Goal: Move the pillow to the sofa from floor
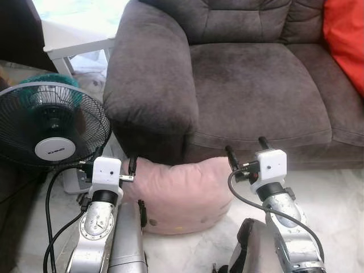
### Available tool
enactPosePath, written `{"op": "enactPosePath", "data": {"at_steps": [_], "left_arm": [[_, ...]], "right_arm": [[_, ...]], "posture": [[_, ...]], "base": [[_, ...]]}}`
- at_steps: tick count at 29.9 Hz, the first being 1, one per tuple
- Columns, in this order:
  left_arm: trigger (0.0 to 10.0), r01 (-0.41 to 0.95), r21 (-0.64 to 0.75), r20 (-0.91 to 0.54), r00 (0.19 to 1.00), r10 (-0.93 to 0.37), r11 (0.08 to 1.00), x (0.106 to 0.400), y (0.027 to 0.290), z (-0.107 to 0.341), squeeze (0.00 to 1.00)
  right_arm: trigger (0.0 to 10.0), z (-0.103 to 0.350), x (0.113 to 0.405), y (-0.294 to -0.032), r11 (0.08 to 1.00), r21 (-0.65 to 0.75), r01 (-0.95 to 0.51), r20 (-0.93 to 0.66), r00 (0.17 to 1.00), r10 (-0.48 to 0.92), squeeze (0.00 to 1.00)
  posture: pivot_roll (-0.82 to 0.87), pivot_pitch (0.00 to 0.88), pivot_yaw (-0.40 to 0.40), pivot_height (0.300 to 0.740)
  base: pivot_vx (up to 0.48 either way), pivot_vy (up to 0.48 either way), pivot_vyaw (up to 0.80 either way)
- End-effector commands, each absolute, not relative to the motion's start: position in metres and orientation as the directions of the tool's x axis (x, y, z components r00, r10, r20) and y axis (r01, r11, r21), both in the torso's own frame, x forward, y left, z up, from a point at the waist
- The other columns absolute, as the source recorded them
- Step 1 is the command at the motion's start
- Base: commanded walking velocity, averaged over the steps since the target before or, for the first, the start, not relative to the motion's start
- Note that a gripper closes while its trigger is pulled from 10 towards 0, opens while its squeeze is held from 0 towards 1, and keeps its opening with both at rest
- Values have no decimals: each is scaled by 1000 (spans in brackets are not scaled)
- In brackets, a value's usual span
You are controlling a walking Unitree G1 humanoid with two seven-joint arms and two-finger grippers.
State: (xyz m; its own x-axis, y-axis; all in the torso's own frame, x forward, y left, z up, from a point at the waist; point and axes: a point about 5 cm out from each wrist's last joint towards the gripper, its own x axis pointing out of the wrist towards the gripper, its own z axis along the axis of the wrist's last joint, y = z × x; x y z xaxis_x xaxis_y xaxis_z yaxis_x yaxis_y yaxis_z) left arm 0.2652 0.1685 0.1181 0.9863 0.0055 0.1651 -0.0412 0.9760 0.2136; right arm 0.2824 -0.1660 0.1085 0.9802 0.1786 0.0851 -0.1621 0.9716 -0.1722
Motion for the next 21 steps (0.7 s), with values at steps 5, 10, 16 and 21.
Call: {"op": "enactPosePath", "data": {"at_steps": [5,10,16,21], "left_arm": [[10000,-45,163,103,994,28,986,266,172,110,0],[10000,-97,58,-27,995,99,994,268,181,92,0],[10000,-111,30,-110,987,113,993,274,186,77,0],[10000,-87,88,-224,969,105,992,289,198,58,0]], "right_arm": [[10000,103,280,-167,974,-164,-158,66,983,171,0],[10000,103,280,-167,972,-169,-163,64,982,175,0],[10000,103,280,-166,972,-168,-165,62,982,177,0],[10000,103,281,-166,972,-167,-168,63,982,180,0]], "posture": [[130,138,-60,480],[130,137,-60,480],[133,137,-59,480],[135,137,-61,480]], "base": [[0,0,0],[0,0,0],[0,0,0],[0,0,0]]}}
